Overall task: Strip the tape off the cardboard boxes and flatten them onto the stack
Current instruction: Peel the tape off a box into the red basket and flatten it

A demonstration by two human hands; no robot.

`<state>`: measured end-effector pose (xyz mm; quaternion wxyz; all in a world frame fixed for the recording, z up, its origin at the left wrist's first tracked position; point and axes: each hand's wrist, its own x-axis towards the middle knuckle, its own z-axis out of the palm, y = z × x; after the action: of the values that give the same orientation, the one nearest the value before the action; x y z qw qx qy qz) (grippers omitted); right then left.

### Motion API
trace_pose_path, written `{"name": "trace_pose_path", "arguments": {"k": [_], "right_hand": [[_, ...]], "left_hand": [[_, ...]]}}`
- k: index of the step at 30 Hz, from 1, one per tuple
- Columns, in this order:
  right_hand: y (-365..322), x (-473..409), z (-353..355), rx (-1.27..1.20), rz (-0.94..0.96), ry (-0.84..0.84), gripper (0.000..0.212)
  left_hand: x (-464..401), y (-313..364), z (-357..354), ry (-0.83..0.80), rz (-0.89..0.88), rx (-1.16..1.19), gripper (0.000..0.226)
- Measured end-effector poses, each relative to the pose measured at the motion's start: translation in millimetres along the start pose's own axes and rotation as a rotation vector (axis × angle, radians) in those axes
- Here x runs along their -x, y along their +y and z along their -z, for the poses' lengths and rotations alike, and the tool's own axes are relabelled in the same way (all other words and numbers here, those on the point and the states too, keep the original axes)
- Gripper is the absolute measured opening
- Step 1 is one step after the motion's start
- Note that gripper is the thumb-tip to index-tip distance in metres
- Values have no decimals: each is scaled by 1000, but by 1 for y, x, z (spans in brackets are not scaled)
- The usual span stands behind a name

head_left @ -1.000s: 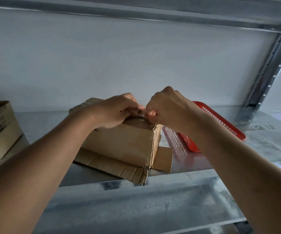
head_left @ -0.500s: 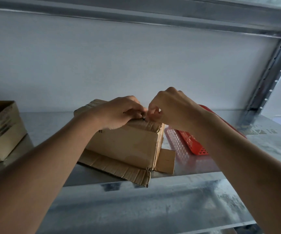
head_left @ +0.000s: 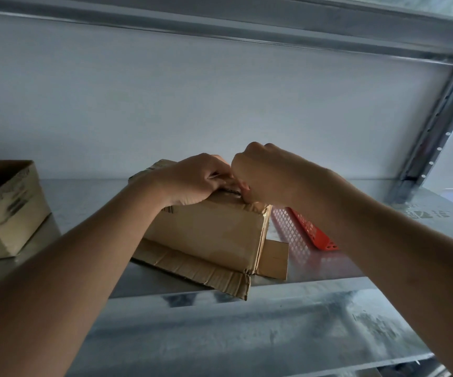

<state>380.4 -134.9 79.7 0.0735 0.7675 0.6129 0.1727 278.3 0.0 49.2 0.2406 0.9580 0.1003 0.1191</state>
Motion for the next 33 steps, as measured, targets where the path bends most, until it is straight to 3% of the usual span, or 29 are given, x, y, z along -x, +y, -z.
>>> {"name": "trace_pose_path", "arguments": {"k": [6,10,16,20,29,33], "right_hand": [[0,-2,9,67,16,-88,23],[0,-3,9,106,43,-104,3],[6,-7,12,120,66,-159,17],[8,-9,12,141,85,-174,7],[20,-8,2,89,71,-107,9],[35,-2,-3,-149,24,-52,4]], "left_hand": [[-1,-4,0,45,59,-11,31],[-1,-4,0,53,68,-11,36],[0,-6,1,46,68,0,36],[0,-8,1,32,14,22,30],[-9,-21,-4,52,-44,29,24],[-16,-28,-8,65,-68,63,22]]}}
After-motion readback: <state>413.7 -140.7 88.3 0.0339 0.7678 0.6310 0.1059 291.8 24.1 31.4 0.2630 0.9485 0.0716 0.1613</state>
